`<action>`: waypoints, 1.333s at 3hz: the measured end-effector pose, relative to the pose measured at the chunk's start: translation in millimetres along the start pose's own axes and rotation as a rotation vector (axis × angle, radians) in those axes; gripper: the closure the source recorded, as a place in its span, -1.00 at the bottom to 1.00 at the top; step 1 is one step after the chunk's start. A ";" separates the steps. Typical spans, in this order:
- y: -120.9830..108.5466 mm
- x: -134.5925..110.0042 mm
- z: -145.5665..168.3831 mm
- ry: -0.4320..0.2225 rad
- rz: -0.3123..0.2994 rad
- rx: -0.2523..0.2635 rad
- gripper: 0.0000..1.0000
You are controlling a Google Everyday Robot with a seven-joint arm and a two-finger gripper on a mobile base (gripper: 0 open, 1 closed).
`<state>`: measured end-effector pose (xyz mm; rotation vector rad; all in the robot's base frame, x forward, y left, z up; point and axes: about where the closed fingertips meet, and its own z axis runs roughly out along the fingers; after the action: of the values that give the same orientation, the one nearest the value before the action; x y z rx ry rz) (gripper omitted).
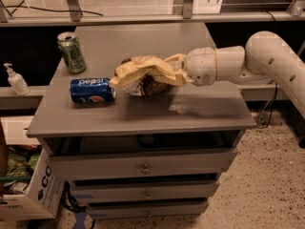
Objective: Move brown chip bag near pepsi can
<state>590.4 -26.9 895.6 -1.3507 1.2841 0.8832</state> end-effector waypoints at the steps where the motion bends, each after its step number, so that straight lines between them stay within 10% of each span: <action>1: 12.0 1.7 15.1 0.045 -0.034 -0.065 1.00; 3: 31.1 10.0 24.0 0.128 -0.097 -0.168 1.00; 4: 36.4 11.5 22.4 0.146 -0.124 -0.203 0.66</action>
Offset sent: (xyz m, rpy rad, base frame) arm -0.0277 0.0260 -0.0213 -0.1969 -0.0506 0.1703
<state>559.7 -4.2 873.2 -1.6624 1.2311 0.8592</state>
